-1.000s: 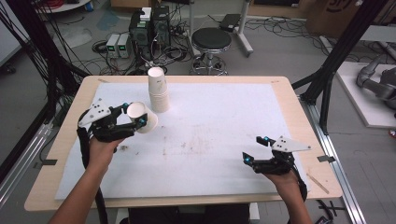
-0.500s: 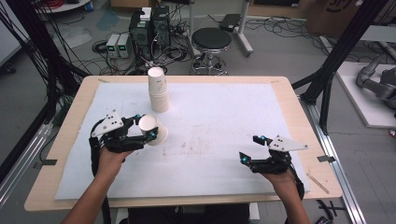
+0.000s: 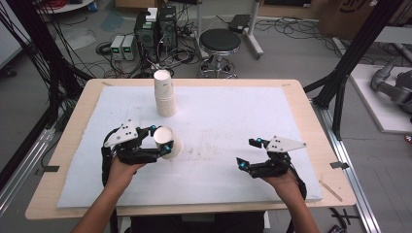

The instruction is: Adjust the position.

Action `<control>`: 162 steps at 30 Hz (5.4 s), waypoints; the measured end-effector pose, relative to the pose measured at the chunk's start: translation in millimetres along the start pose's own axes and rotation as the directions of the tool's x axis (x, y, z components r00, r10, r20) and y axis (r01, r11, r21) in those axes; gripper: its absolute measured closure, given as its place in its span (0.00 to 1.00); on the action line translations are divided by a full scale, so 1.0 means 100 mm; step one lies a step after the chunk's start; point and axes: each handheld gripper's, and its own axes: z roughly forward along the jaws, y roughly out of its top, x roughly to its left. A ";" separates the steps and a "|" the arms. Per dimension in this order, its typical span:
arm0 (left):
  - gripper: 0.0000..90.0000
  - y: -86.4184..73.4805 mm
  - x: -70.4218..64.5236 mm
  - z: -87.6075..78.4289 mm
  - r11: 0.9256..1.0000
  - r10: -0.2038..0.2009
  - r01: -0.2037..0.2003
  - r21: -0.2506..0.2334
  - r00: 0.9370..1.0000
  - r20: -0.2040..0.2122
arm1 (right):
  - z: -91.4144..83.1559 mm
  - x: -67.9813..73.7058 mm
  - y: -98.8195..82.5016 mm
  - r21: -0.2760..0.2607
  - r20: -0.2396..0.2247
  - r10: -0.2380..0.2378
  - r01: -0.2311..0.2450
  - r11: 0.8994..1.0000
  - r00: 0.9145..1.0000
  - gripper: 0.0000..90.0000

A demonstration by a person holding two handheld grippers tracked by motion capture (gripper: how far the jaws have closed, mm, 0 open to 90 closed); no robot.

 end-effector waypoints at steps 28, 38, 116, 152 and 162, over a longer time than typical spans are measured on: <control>0.39 -0.03 -0.35 0.48 0.998 0.023 -0.036 0.050 0.971 0.238 | 0.36 0.25 0.09 0.003 -0.198 -0.086 0.088 0.996 0.976 0.19; 0.39 -0.03 -0.42 0.59 0.997 0.025 -0.044 0.059 0.957 0.290 | 0.48 0.32 0.11 0.009 -0.254 -0.095 0.100 0.995 0.963 0.19; 0.19 0.13 -0.52 0.72 0.908 0.098 -0.232 0.349 0.927 0.361 | 0.78 0.61 0.50 0.381 -0.373 -0.387 0.519 0.765 0.843 0.41; 0.42 0.00 -0.48 0.65 0.933 0.064 -0.196 0.302 0.916 0.397 | 0.57 0.52 0.55 0.250 -0.348 -0.278 0.374 0.893 0.895 0.21; 0.41 -0.06 -0.40 0.49 0.973 0.040 -0.122 0.195 0.925 0.378 | 0.38 0.43 0.29 0.038 -0.289 -0.198 0.218 0.975 0.937 0.21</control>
